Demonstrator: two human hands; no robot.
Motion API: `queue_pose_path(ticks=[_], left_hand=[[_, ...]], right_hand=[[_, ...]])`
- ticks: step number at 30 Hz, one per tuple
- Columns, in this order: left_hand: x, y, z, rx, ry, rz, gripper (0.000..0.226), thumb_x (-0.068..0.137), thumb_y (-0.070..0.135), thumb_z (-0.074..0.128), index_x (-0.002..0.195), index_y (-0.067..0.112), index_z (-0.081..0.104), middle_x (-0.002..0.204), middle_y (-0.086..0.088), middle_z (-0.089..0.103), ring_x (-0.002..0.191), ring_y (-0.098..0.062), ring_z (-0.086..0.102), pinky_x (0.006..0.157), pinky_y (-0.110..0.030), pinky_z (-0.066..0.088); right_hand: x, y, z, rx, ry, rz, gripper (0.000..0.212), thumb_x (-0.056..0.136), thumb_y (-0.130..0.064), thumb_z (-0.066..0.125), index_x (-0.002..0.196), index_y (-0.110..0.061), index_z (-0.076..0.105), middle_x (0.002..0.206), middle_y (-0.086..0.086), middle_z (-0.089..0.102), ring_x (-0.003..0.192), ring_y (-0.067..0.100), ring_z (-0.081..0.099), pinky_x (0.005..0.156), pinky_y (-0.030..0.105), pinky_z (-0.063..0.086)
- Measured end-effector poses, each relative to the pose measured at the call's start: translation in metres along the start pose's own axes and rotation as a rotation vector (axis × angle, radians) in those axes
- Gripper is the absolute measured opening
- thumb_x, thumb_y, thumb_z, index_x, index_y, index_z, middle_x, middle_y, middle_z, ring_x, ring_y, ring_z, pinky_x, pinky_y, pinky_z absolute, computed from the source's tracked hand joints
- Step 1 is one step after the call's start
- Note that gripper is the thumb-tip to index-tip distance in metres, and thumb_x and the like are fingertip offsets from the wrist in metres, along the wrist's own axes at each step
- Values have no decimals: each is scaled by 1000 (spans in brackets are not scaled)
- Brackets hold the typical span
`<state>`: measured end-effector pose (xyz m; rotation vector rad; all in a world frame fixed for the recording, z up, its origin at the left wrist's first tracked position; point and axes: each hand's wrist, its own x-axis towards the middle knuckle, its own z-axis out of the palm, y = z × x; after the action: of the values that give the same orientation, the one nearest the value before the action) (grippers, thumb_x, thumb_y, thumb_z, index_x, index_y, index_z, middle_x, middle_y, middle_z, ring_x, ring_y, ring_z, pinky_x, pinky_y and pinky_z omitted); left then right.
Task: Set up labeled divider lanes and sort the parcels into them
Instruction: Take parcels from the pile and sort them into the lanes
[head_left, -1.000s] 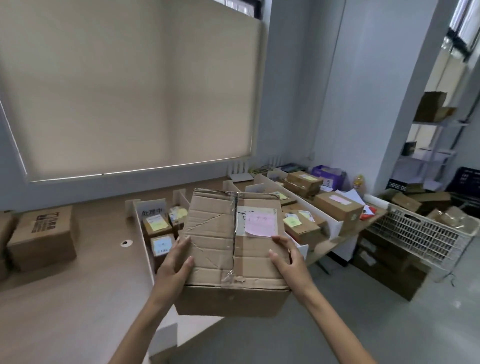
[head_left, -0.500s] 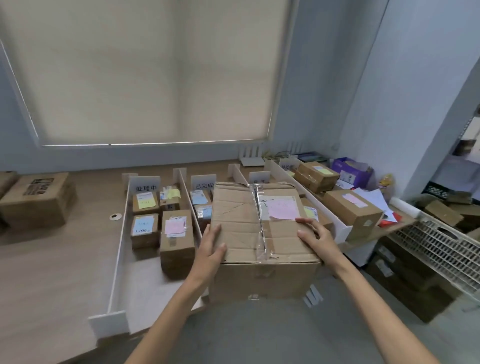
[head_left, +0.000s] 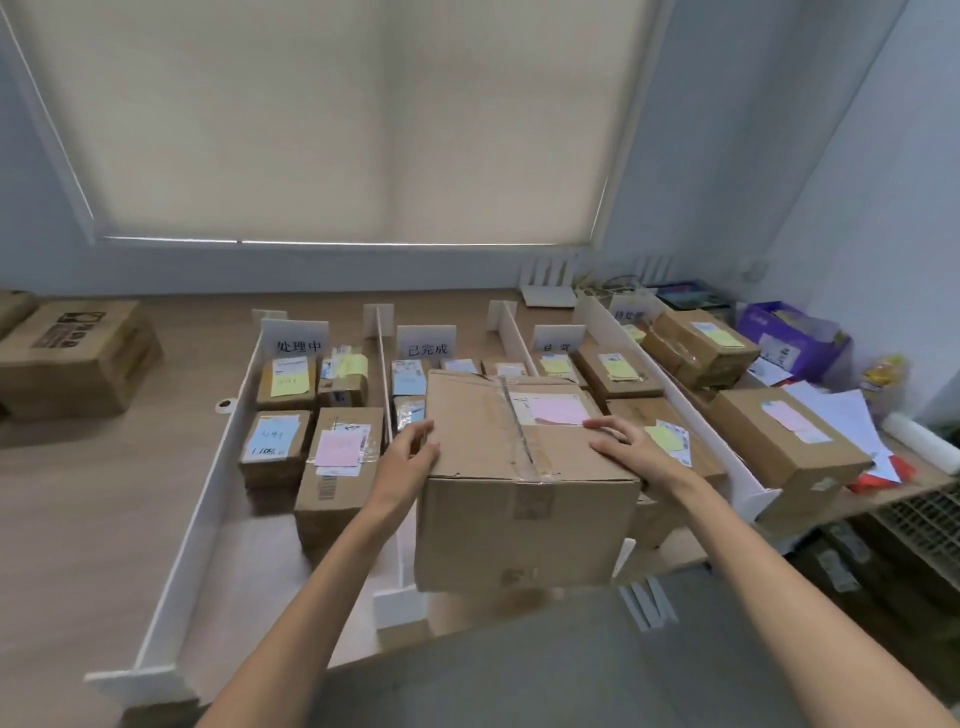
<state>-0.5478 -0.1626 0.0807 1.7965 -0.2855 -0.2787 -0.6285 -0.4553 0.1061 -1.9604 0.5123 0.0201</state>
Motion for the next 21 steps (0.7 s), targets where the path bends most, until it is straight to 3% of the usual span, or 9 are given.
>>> queue_pose_path(ticks=[6,12,16,21], left_hand=[[28,-12,18,33,52,-80,34,95,22,51,129,17,51,114,1,52,115,-20,51,97,-45,47],[54,-28,36,42,132,-172,32,96,17,47,128,16,52,120,-3,55,111,-18,51,98,-41,46],[69,-40,47,26,191,-247,32,97,9,42,127,12,51,117,-1,53,106,-13,48,92,-28,42],[86,-61,57,73,256,-316,37,95,1,34,129,9,50,128,-6,51,113,-17,46,99,-31,37]], right_hand=[[53,8,-14,55,-132,112,28,93,-23,58,121,-24,58,119,3,54,94,11,57,60,18,50],[99,17,-13,58,-222,121,29,92,-24,59,121,-23,57,113,1,53,96,14,56,67,21,51],[123,36,-2,73,-262,83,26,91,-26,60,117,-26,56,117,3,54,98,16,56,72,23,49],[136,63,21,85,-207,25,28,91,-20,56,118,-24,55,115,-1,55,92,13,57,71,21,47]])
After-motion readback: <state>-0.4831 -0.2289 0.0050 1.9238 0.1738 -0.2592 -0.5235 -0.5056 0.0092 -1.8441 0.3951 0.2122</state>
